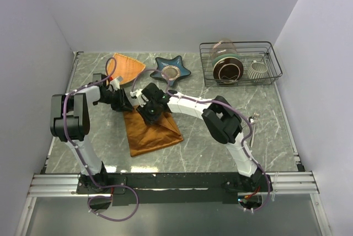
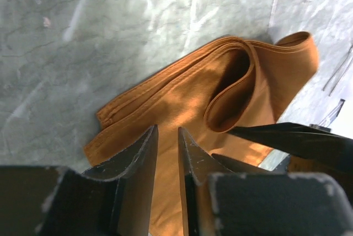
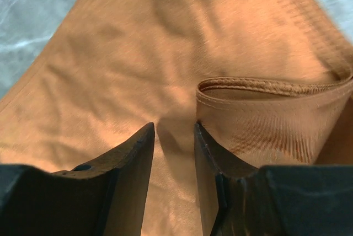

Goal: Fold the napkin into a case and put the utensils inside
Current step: Flatten out the lower triangle-folded napkin at the center of the board.

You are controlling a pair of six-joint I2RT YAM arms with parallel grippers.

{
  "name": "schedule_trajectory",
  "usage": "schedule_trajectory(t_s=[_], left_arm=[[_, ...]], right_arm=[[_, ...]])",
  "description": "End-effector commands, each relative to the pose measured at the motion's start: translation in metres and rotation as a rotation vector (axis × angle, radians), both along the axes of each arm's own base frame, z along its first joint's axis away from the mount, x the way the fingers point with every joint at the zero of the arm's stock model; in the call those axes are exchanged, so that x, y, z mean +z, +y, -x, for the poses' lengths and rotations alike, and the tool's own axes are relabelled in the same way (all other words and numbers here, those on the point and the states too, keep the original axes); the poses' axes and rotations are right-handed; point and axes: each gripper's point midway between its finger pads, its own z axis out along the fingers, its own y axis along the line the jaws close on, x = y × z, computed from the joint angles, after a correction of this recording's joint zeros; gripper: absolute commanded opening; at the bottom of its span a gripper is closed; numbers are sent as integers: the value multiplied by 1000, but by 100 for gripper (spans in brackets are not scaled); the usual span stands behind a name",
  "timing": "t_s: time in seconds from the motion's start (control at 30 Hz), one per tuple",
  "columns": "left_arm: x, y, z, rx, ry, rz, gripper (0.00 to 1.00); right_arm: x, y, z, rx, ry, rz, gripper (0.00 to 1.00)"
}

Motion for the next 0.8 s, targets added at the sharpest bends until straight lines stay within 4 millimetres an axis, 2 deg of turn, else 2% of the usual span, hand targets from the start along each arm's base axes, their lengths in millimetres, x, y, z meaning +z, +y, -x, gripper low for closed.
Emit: schedule_trajectory(t_s=[0.0, 0.27, 0.5, 0.63, 0.67, 0.73, 0.77], left_arm=[[-5, 5, -4, -14, 1, -40, 26], [-16, 11, -4, -20, 26, -79, 20], [-20, 16, -4, -25, 32, -107, 18], [-11, 12, -7, -42, -6, -86, 22], [-2, 9, -8, -56, -37, -72, 27], [10, 5, -13, -73, -92, -47, 32], [24, 1, -14, -92, -139, -25, 38]], right_arm=[[21, -5, -44, -121, -137, -13, 42], [56, -38, -86, -267, -204, -48, 43], [54, -86, -113, -362, -185, 15, 43], [62, -111, -116, -392, -167, 18, 45], [65, -119, -119, -409, -156, 12, 47], [79, -118, -111, -379, -107, -43, 50], [83, -120, -109, -394, -67, -75, 51]])
